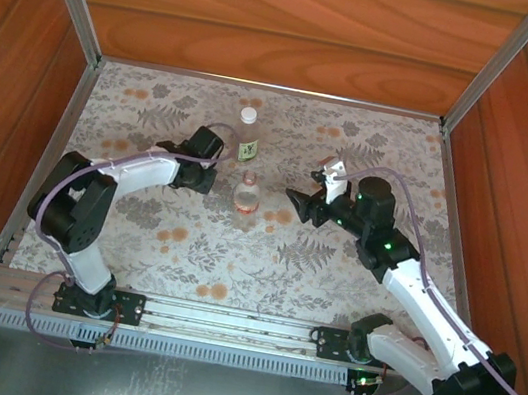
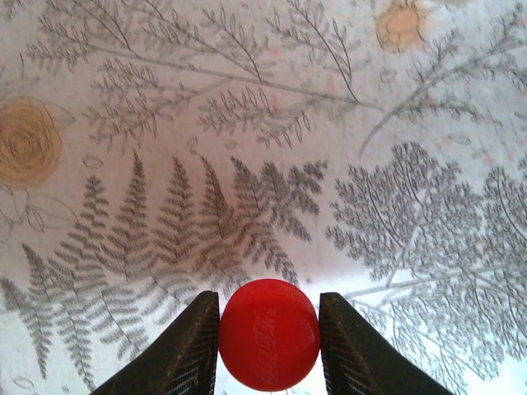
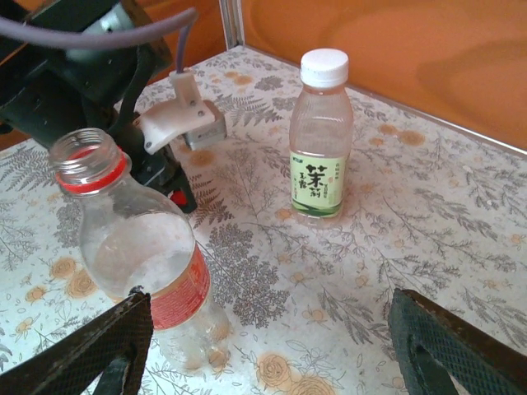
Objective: Screw on the bottle caps
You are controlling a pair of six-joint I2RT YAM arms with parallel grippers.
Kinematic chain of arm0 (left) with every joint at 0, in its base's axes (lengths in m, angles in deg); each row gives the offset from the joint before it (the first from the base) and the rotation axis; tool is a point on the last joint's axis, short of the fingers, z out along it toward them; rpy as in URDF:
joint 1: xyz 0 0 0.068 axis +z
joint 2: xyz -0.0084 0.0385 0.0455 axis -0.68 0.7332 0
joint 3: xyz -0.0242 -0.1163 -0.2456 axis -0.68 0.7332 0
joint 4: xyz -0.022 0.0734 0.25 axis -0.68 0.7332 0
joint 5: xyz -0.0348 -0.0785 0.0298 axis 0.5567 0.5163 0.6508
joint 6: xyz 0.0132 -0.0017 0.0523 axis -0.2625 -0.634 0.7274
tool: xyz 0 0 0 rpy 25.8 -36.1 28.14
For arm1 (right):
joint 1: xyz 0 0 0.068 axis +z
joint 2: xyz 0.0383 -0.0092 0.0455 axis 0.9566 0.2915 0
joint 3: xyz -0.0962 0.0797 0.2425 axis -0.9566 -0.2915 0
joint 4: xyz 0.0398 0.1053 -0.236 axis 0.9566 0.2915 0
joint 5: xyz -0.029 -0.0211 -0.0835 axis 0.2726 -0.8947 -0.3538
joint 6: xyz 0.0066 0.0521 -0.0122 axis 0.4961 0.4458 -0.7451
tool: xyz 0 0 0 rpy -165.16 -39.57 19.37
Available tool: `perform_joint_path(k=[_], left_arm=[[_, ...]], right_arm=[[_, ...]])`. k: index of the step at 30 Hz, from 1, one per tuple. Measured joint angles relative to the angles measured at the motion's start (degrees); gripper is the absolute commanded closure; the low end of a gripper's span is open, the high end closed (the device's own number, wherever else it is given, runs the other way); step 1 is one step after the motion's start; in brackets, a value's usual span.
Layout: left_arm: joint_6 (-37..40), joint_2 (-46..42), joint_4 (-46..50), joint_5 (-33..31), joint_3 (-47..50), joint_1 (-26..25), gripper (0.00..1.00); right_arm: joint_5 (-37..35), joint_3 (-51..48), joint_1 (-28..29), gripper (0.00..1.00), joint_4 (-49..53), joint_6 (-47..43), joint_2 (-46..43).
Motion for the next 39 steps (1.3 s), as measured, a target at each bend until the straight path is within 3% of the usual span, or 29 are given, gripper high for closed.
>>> perform_joint_path(k=[7, 13, 24, 39], left_arm=[[-2.49, -5.18, 0.76, -0.24, 5.51, -3.39, 0.63], [-2.73, -8.15, 2.86, -0.94, 3.89, -4.0, 0.63], [1.2, -14.23, 12.28, -1.73, -8.33, -4.24, 0.63], [2.71, -15.52, 27.82, -4.85, -26.47, -10.78, 0.63]], right_arm=[[-0.02, -1.14, 0.0, 0.2, 0.28, 0.02, -1.42], [-0.02, -2.1, 0.0, 0.2, 1.2, 0.26, -1.9], [1.11, -3.02, 0.0, 0.19, 0.76, -0.72, -4.02], [10.62, -6.38, 1.33, 0.17, -7.91, -5.55, 6.58]])
